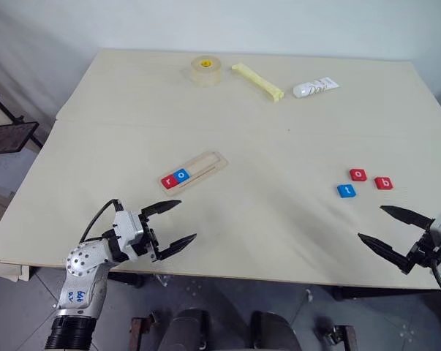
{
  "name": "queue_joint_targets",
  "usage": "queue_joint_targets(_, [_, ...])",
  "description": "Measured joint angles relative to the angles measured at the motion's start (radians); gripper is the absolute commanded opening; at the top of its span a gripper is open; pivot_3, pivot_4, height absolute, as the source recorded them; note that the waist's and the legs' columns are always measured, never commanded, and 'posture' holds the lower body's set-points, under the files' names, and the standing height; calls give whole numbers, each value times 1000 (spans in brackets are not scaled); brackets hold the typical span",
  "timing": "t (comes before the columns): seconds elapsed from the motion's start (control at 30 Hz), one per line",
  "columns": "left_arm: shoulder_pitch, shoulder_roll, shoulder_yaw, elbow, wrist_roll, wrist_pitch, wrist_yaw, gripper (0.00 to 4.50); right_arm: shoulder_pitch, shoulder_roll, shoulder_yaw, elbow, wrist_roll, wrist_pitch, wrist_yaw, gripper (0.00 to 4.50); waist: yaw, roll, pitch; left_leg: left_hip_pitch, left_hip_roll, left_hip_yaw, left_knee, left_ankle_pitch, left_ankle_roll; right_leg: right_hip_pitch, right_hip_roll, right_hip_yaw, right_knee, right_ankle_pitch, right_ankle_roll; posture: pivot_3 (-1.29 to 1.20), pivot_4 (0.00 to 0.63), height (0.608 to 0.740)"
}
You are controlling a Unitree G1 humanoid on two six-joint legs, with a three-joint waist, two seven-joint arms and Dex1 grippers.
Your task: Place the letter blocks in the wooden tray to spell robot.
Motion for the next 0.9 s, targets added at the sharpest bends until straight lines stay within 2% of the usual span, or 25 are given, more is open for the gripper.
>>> queue_joint_targets(0.2, [-4,0,-8,-13,2,25,27,4500,-30,0,12,1,-4,5,-14,4475,0,0,0,0,0,0,1,0,0,0,0,0,1,0,0,0,150,740])
queue_joint_targets(0.5, [96,32,0,-135,-11,122,67,4500,-215,0,100,62,-22,29,-22,4475,-4,0,0,0,1,0,3,0,0,0,1,1,2,0,0,0,150,740])
queue_joint_targets(0.7, [205,88,108,-187,-32,164,99,4500,-268,-25,136,114,-31,33,23,4475,0,0,0,0,0,-1,4,-1,1,1,0,0,2,0,0,0,150,740])
queue_joint_targets(0.83, [227,93,132,-192,-41,170,99,4500,-304,-25,147,143,-36,32,34,4475,-2,0,0,0,0,-1,5,-1,1,1,0,1,2,0,0,0,150,740])
queue_joint_targets(0.9, [244,128,155,-189,-41,174,92,4500,-330,-25,172,150,-44,32,46,4475,-5,0,0,0,1,0,5,-1,0,1,1,1,3,0,0,0,150,740])
